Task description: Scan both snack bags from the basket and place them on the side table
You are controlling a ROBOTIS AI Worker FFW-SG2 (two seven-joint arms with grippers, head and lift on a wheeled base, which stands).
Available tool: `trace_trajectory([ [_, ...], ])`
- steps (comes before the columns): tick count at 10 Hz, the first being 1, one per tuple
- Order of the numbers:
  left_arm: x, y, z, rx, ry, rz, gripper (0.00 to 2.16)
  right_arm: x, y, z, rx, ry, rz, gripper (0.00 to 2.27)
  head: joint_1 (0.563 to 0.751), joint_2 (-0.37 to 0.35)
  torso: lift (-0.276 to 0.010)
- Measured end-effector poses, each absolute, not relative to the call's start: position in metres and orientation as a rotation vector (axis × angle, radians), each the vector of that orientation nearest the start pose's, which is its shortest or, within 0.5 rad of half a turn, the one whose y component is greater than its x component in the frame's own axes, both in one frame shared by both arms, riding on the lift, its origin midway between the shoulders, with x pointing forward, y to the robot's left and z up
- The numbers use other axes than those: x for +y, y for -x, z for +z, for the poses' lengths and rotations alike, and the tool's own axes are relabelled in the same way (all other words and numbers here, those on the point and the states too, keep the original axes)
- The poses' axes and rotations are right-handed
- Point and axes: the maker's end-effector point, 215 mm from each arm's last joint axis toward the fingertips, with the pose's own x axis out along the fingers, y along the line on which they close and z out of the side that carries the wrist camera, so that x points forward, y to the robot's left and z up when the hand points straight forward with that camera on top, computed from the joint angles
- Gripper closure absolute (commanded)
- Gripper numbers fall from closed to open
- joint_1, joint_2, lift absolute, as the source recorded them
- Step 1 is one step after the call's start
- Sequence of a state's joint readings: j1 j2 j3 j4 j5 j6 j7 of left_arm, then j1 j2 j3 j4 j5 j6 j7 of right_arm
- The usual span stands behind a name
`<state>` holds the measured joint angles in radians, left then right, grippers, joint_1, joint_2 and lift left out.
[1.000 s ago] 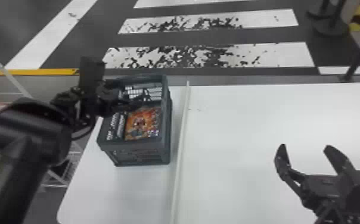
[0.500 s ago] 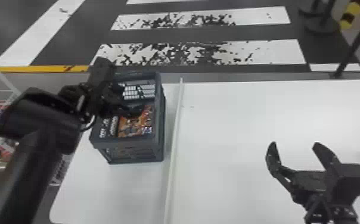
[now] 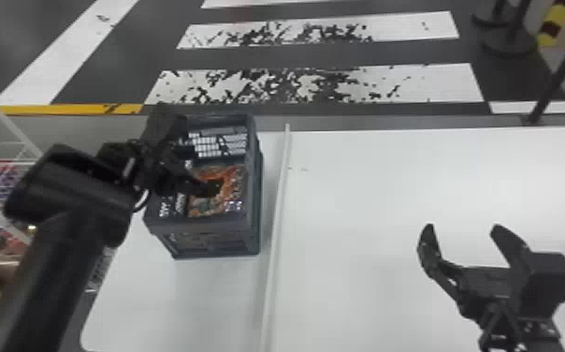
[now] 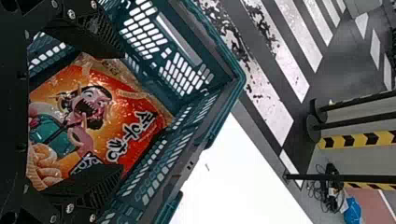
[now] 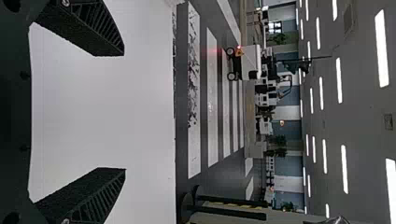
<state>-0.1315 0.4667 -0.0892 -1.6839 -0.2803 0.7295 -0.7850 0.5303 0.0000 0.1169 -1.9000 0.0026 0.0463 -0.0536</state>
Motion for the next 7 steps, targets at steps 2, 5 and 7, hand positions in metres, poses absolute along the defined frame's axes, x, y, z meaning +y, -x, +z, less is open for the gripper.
trace_trajectory([
  [2,0.315,-0.544,-0.455,0.758,-0.501,-0.517,0.17,-0.165,-0.418,-0.447,0.264,-0.042,0.064,0.03,0.695,0.173,-0.075],
  [5,0.304,-0.557,-0.477,0.806,-0.53,-0.523,0.17,-0.164,-0.417,-0.449,0.272,-0.044,0.064,0.03,0.695,0.161,-0.075],
  [7,0.296,-0.565,-0.489,0.83,-0.544,-0.529,0.17,-0.165,-0.417,-0.449,0.272,-0.044,0.064,0.03,0.695,0.149,-0.075],
])
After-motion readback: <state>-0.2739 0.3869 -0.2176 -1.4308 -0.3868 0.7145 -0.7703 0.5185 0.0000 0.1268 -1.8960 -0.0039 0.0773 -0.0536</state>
